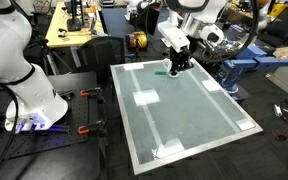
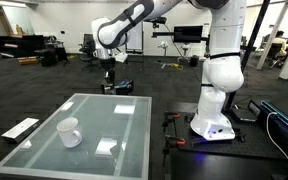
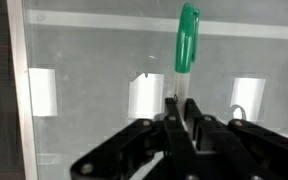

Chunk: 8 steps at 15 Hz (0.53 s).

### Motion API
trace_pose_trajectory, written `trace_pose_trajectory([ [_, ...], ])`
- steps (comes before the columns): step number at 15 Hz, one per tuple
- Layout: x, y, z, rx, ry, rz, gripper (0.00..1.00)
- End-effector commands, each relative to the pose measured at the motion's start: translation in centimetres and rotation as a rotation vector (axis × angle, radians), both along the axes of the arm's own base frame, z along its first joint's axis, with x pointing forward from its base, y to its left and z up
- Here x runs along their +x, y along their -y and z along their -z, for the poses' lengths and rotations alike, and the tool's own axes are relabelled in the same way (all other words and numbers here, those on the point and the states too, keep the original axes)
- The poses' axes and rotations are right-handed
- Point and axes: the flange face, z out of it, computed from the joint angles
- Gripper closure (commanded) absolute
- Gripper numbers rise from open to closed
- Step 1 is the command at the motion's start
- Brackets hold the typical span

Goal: Put the pen in the cup

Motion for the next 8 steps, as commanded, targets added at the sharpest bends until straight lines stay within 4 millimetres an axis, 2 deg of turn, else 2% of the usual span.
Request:
trace_pose_trajectory([
  [1,0.36,-0.04,-0.29,0.112,0.057,-0.100,0.97],
  [8,1.06,-0.42,-0.03,0.349,0.207,-0.330,0.97],
])
